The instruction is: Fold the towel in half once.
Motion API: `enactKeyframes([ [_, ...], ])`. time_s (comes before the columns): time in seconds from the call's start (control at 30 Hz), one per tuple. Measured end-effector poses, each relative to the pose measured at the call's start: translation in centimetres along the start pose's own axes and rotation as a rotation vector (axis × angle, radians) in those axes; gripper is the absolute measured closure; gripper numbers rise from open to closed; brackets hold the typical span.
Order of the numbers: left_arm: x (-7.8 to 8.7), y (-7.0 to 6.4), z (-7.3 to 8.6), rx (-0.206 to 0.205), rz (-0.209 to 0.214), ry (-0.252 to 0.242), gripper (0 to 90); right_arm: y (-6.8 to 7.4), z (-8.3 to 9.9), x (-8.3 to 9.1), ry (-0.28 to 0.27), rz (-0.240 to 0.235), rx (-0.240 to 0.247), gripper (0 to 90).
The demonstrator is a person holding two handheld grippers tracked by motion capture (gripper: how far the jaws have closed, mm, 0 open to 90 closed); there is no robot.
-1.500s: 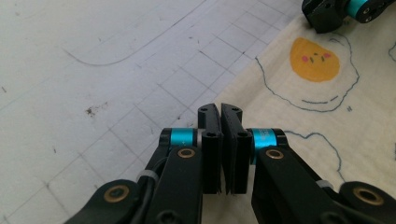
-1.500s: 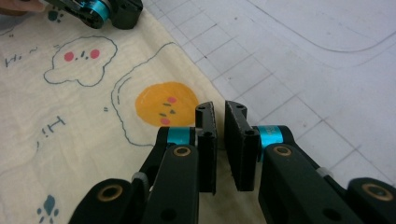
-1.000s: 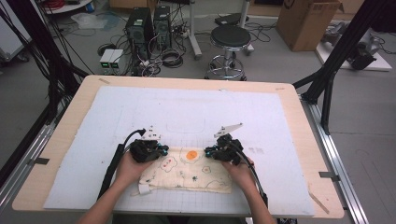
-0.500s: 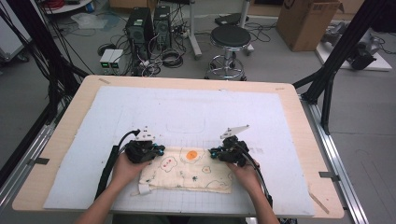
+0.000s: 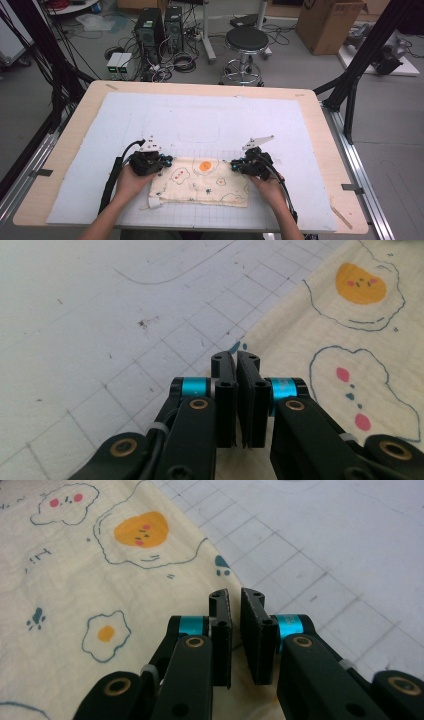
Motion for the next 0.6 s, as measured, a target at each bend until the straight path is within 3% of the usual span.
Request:
enactKeyframes([
  [0.6,0.5,0.2,0.3,0.002,-0.007,0.007,84.9,-1.5,1.5,1.4,-0.016,0.022,-0.033,83.0],
])
Point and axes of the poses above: each handheld gripper's, and its own axes: x roughly backward along the jaws, z roughly out of its underside, y roughly to its left, the point moved 4 cm from there along -x, roughly forward along the jaws, and after that the axes turned 12 degrees about z, right-handed, at the moved point
